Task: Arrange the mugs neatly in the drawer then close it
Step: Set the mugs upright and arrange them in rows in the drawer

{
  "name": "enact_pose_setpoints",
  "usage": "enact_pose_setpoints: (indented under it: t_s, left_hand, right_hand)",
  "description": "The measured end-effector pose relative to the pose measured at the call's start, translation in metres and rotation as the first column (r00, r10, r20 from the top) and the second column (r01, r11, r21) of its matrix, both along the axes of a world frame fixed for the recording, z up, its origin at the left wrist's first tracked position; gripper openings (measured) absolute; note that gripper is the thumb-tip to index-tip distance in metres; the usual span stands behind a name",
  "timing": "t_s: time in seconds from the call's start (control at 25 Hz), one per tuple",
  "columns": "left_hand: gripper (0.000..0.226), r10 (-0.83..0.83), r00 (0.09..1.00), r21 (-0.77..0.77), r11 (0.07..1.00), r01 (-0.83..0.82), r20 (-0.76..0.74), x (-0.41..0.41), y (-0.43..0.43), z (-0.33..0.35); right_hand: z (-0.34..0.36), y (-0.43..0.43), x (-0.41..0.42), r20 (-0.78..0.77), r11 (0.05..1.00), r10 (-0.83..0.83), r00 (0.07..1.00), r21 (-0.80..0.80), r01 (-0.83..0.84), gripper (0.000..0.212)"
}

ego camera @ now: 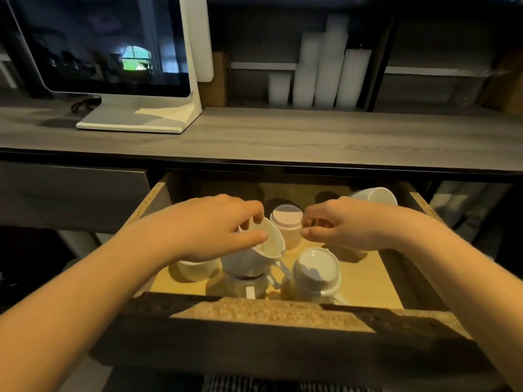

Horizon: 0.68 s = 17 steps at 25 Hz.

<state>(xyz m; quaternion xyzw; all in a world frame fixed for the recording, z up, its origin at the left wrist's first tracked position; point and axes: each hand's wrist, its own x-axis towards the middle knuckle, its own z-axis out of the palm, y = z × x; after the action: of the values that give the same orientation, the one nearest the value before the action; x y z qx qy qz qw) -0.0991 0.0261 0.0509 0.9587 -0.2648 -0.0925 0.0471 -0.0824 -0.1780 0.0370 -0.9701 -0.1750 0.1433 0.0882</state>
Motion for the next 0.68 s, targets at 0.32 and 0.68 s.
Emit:
enact_pose_setpoints:
  t_s: [0.32,0.68]
  left_hand:
    - [0.034,0.113,0.994,0.199,0.974,-0.112,0.005,0.116,0.017,-0.022]
    - [0.051,0.279,0.955,0.261,0.933,-0.246,-0.097,0.155,0.057,-0.088]
  right_hand:
    - [-0.001,0.019,0.080,-0.033,0.999,0.034,0.999,0.012,-0.033,0.038]
    - [-0.055,0.066,0.146,-0.188,0.999,0.037,0.981,-0.023,-0.042,0.043]
